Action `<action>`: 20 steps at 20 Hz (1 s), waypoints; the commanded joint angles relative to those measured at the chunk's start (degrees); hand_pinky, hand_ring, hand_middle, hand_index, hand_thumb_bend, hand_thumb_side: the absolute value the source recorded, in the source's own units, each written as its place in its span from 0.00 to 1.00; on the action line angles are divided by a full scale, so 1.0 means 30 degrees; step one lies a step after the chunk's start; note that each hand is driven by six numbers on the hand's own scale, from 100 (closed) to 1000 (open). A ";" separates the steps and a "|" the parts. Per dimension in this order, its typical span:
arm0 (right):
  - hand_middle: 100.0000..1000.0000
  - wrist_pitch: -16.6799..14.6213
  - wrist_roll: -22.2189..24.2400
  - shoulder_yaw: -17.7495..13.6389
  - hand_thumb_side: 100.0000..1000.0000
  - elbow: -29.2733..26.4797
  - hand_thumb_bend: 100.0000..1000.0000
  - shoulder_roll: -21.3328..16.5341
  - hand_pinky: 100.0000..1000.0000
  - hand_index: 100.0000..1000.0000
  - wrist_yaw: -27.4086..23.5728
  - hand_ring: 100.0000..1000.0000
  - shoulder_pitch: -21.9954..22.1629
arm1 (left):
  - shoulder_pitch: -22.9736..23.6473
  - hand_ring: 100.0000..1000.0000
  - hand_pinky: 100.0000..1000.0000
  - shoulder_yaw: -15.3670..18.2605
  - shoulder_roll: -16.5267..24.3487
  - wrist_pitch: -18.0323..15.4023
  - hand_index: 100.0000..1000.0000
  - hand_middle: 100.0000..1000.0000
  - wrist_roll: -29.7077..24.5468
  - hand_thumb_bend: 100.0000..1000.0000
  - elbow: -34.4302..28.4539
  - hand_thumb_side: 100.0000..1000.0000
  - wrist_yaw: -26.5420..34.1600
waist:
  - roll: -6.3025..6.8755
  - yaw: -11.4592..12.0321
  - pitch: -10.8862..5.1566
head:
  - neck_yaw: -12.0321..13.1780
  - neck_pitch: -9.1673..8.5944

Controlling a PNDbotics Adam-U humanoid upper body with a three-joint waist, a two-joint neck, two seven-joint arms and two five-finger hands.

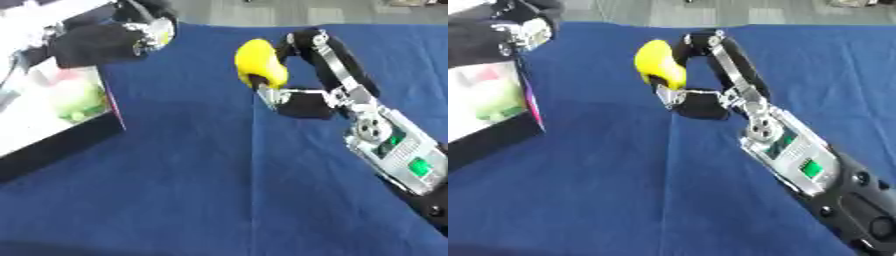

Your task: Pick up the objects with one hand, pass them to the other hand, and then place them into the box on the other side of the table.

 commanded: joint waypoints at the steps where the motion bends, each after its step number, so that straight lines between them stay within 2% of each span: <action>1: 0.31 -0.0171 0.0132 0.0034 0.00 -0.0142 0.16 -0.0036 0.76 0.41 0.0492 0.60 -0.0379 | -0.0458 0.80 0.92 -0.0061 -0.0047 0.0653 0.86 0.79 -0.0402 0.00 -0.0235 0.88 -0.0090 | 0.0241 0.0083 -0.0632 | 0.0008 0.0105; 7: 0.31 -0.0406 0.0538 0.0323 0.00 -0.0044 0.16 0.0107 0.76 0.41 0.1403 0.59 -0.0579 | -0.0732 0.80 0.93 -0.0428 -0.0592 0.1070 0.86 0.79 -0.0814 0.00 -0.0235 0.90 -0.0199 | 0.0199 0.0211 -0.0589 | -0.0008 0.0105; 9: 0.31 -0.0347 0.0570 0.0410 0.00 0.0090 0.18 0.0207 0.76 0.41 0.1558 0.59 -0.0663 | -0.0765 0.81 0.93 -0.0559 -0.0796 0.1309 0.86 0.79 -0.0961 0.00 -0.0235 0.91 -0.0403 | 0.0203 0.0249 -0.0561 | -0.0013 0.0105; 10: 0.31 -0.0309 0.0552 0.0458 0.00 0.0149 0.16 0.0255 0.76 0.41 0.1616 0.59 -0.0706 | -0.0764 0.81 0.93 -0.0659 -0.0868 0.1464 0.86 0.79 -0.1069 0.00 -0.0235 0.91 -0.0535 | 0.0204 0.0255 -0.0550 | -0.0023 0.0105; 16: 0.31 -0.0119 0.0461 0.0778 0.00 0.0254 0.16 0.0417 0.76 0.41 0.1966 0.59 -0.0967 | -0.0833 0.82 0.94 -0.1195 -0.1320 0.2142 0.86 0.80 -0.1906 0.00 -0.0185 0.93 -0.1590 | 0.0229 0.0264 -0.0496 | -0.0037 0.0105; 18: 0.31 -0.0035 0.0550 0.0868 0.00 0.0241 0.17 0.0417 0.76 0.41 0.2120 0.59 -0.1047 | -0.0830 0.83 0.94 -0.1296 -0.1486 0.2094 0.86 0.80 -0.2325 0.06 -0.0162 0.94 -0.1856 | 0.0239 0.0273 -0.0470 | -0.0066 0.0105; 20: 0.31 0.0047 0.0673 0.0938 0.00 0.0250 0.17 0.0429 0.76 0.41 0.2255 0.59 -0.1115 | -0.0837 0.84 0.95 -0.1361 -0.1613 0.1949 0.85 0.80 -0.2768 0.17 -0.0155 0.93 -0.2143 | 0.0248 0.0285 -0.0439 | -0.0093 0.0105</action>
